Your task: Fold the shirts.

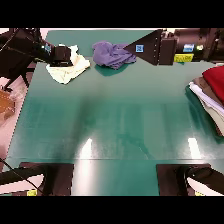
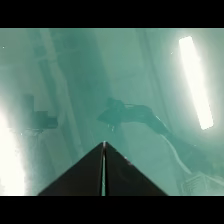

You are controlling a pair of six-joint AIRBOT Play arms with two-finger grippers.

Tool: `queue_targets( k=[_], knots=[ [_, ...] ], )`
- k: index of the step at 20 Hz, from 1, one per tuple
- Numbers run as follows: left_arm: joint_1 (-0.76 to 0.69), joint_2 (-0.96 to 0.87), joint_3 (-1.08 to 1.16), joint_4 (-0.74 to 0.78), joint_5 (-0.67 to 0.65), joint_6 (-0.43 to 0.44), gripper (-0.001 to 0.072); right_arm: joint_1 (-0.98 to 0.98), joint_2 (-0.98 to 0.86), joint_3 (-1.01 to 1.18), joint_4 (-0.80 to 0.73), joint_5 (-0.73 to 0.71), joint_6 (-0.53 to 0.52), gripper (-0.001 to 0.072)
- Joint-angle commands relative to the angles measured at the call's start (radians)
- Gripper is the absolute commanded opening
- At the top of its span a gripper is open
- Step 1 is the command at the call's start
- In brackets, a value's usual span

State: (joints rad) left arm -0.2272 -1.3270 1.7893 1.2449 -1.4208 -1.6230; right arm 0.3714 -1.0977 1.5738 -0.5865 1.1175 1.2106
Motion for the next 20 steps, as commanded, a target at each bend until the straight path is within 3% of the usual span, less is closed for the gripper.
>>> queue_targets(
  k=[1, 12, 16, 20],
  knots=[
    [0.0, 0.0, 0.001, 0.0, 0.0, 0.0, 0.0027, 0.001, 0.0, 0.0, 0.0, 0.0, 0.0, 0.0027],
    [0.0, 0.0, 0.001, 0.0, 0.0, 0.0, 0.0027, 0.001, 0.0, 0.0, 0.0, -0.04, 0.0, 0.0027],
    [0.0, 0.0, 0.0, -0.001, 0.174, -0.002, 0.0027, 0.001, 0.0, 0.0, 0.039, -0.068, 0.0, 0.0027],
    [0.0, -0.007, -0.002, 0.035, 0.174, -0.024, 0.0027, 0.001, -0.002, -0.001, 0.034, -0.085, 0.0, 0.0027]
  ],
)
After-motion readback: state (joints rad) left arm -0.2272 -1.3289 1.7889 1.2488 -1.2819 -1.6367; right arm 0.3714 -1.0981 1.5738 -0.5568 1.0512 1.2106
